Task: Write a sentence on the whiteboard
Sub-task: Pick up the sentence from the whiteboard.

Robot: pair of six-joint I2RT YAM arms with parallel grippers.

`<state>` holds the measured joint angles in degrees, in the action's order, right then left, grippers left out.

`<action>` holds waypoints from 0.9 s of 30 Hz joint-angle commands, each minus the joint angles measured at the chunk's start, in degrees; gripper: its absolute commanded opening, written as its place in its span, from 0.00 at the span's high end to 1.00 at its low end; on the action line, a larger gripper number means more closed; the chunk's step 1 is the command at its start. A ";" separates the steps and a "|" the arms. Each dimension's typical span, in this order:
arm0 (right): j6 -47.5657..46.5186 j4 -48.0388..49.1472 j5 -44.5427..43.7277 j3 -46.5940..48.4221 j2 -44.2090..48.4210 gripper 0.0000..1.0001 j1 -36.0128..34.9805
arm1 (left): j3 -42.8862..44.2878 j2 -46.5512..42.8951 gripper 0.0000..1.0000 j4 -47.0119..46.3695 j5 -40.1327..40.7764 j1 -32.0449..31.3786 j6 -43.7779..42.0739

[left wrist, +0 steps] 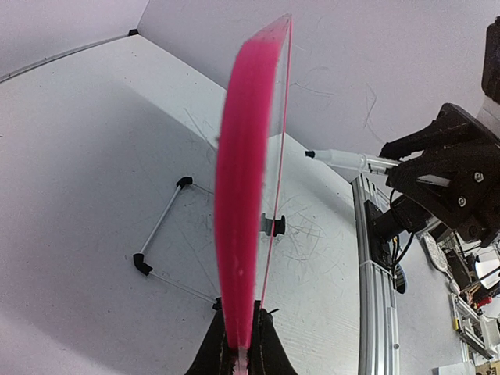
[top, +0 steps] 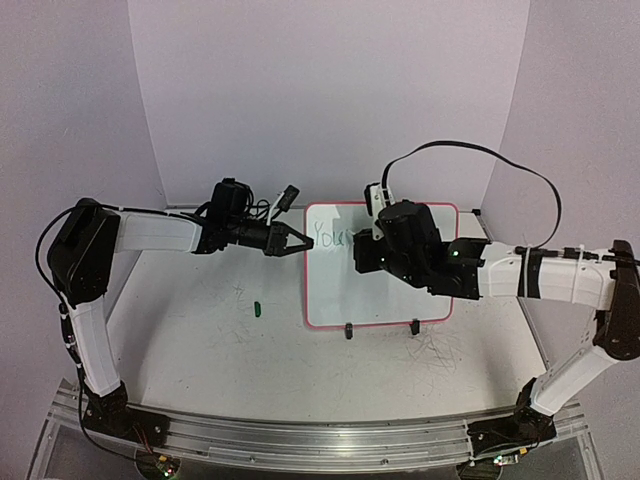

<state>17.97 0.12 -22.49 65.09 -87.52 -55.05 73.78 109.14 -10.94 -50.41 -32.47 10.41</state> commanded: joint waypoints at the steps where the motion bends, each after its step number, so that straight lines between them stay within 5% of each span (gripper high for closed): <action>1: -0.49 0.14 -4.06 1.84 -0.26 1.00 -0.26 | -0.38 -1.32 1.00 1.97 4.16 -0.05 -1.43; 27: -0.35 0.92 -4.41 5.35 -4.46 1.00 0.69 | -0.74 -1.50 1.00 1.80 4.08 -0.05 -1.71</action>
<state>16.89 -0.06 -24.92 68.14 -91.02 -54.81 73.78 109.14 -10.94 -50.41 -32.47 10.37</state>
